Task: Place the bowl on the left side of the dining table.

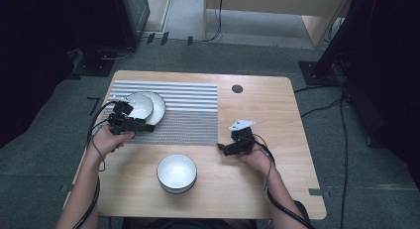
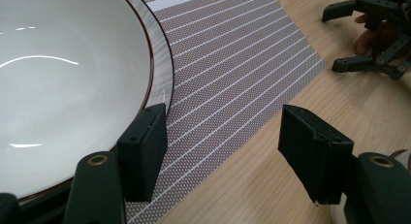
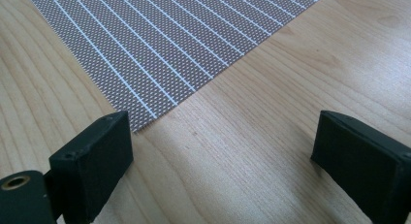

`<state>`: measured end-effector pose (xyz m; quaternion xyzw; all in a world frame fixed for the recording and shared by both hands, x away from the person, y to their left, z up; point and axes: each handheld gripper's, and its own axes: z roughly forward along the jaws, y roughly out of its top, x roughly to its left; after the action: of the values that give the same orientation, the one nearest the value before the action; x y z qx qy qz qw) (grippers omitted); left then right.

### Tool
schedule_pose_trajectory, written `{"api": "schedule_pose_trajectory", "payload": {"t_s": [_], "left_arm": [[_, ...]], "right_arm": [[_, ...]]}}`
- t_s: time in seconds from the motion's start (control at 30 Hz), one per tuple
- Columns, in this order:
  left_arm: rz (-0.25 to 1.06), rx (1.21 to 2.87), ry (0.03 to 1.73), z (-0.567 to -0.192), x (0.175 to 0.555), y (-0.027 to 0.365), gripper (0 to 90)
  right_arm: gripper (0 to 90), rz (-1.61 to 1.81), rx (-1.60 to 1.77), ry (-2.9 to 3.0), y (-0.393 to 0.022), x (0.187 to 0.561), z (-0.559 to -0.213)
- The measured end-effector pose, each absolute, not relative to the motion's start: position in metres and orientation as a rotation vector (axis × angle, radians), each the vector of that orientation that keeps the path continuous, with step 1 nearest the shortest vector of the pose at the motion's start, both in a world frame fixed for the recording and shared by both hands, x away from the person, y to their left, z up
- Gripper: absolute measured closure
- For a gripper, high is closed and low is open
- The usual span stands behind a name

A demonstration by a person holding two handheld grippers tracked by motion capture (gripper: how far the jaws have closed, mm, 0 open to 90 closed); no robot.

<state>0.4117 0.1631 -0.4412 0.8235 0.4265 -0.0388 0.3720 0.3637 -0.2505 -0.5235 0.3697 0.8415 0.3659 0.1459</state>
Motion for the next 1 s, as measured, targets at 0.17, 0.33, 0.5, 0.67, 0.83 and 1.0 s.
{"api": "schedule_pose_trajectory", "payload": {"t_s": [0.17,0.33,0.5,0.67,0.83,1.0], "left_arm": [[-0.106,2.117,1.067,-0.446,0.411,0.155,34.2],[-0.11,2.145,1.022,-0.451,0.41,0.145,33.5],[-0.115,2.162,0.991,-0.455,0.408,0.137,33.2],[-0.12,2.176,0.971,-0.46,0.408,0.129,33.0],[-0.131,2.185,0.946,-0.465,0.407,0.121,32.9],[-0.13,2.195,0.92,-0.47,0.406,0.113,32.6]], "right_arm": [[6.7,1.055,1.065,2.422,-0.25,0.364,-0.524],[6.7,1.055,1.064,2.422,-0.25,0.364,-0.524],[6.7,1.055,1.064,2.422,-0.25,0.364,-0.524],[6.7,1.055,1.065,2.422,-0.25,0.364,-0.524],[6.7,1.054,1.064,2.422,-0.25,0.364,-0.524],[6.7,1.054,1.064,2.422,-0.25,0.364,-0.524]]}}
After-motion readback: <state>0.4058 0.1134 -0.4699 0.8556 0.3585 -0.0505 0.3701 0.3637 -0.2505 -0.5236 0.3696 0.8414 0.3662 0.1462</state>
